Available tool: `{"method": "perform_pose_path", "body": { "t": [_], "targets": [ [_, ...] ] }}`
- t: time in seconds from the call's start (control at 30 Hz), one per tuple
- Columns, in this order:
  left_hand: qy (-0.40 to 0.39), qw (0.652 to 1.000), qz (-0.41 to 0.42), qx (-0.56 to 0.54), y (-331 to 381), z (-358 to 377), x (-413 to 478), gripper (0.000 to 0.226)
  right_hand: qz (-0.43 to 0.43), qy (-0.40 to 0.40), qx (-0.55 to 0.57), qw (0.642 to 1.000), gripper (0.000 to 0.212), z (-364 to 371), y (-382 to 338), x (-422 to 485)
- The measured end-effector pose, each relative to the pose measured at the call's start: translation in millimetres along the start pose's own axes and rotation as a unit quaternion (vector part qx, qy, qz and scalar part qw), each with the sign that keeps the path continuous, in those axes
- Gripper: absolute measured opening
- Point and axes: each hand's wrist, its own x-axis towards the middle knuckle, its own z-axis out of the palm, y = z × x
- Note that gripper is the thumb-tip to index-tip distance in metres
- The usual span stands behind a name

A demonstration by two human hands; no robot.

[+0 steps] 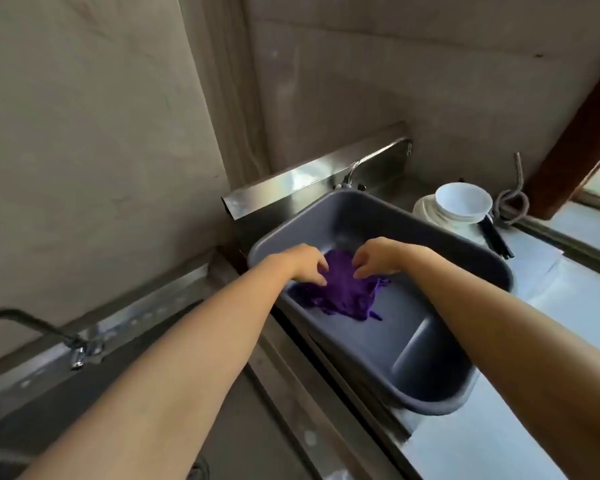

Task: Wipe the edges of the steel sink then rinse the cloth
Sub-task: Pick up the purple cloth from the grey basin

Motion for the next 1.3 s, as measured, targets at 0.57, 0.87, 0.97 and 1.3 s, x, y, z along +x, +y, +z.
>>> {"method": "perform_pose_path", "body": {
  "t": [0.57,0.87,0.97,1.3],
  "targets": [
    [-0.041,0.992,-0.043,0.111,5.5,43.3,66.7,0.064,0.078,0.084,0.049,0.992,0.055,72.0,27.8,51.7],
    [0.004,0.994,-0.062,0.087,7.4,47.9,71.1,0.052,0.065,0.114,0.044,0.99,0.028,71.2,31.2,50.5],
    [0.023,0.992,-0.063,0.109,12.2,48.8,68.7,0.043,0.063,0.099,0.046,0.992,0.033,67.1,35.1,47.8],
    [0.084,0.995,-0.049,0.019,27.0,0.6,45.5,0.022,0.024,0.092,0.114,0.989,0.027,14.1,41.4,21.1]
  ]
}}
